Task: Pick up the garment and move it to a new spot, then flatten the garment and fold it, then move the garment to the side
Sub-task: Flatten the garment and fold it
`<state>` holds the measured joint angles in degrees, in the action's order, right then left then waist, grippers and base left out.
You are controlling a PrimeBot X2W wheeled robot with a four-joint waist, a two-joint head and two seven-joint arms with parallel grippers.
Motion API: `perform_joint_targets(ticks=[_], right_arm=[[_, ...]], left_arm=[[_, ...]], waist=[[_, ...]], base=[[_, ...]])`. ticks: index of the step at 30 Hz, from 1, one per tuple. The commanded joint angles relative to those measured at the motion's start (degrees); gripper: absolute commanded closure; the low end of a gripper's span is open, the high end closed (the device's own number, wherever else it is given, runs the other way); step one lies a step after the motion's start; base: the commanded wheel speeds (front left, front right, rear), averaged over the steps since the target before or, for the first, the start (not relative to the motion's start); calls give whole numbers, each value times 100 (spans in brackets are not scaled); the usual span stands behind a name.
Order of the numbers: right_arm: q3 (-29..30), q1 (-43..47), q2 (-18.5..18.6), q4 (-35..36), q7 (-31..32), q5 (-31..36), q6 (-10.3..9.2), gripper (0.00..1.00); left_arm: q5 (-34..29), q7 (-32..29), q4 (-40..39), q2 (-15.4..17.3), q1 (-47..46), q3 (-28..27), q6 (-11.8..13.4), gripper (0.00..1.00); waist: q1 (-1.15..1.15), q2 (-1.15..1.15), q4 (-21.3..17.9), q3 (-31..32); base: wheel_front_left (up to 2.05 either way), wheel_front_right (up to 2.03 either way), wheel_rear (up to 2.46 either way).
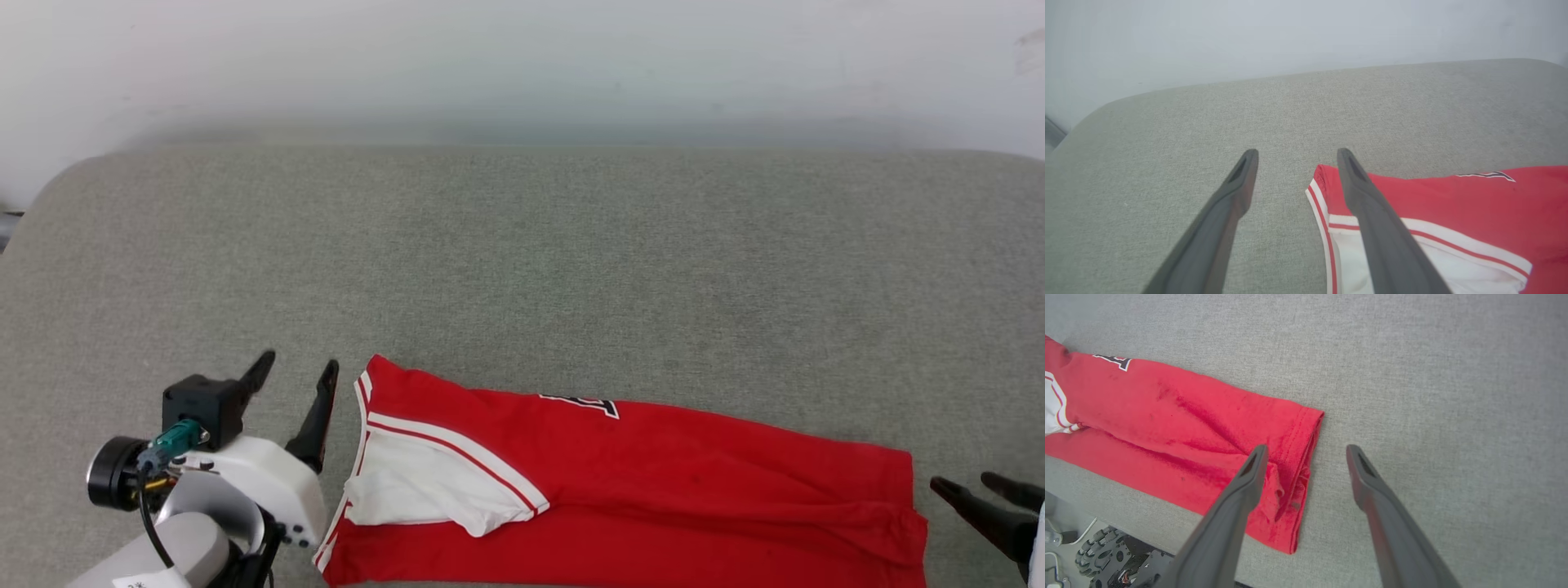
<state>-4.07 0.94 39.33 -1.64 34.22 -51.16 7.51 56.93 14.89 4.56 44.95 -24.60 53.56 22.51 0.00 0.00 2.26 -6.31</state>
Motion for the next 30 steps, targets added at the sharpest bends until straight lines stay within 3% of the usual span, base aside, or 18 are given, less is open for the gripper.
perform_joint_targets(ticks=[1, 8, 13, 22, 30], right_arm=[[33, -9, -42, -69, 172, -112, -5, 0], [84, -130, -187, -392, 584, -302, -5, 0], [30, -280, -363, -683, 692, -359, -5, 0], [-518, -359, -663, -1086, 705, -437, -4, 0], [-1126, -317, -796, -1346, 572, -602, 4, 0]], left_arm=[[-293, 35, -108, -110, 137, -288, 156, 0], [-1377, 40, -400, -616, 714, -1316, 422, 0], [-2163, 41, -544, -1134, 1247, -2086, 406, 0], [-3288, 41, -545, -2058, 2004, -3171, 114, 0], [-4070, 42, -507, -2796, 2401, -3922, -445, 0]], waist=[[0, 0, 48, -43], [0, 0, 236, -197], [0, 0, 400, -321], [0, 0, 622, -474], [0, 0, 720, -511]], base=[[0, 0, 0], [0, 0, 0], [0, 0, 0], [0, 0, 0], [0, 0, 0]])
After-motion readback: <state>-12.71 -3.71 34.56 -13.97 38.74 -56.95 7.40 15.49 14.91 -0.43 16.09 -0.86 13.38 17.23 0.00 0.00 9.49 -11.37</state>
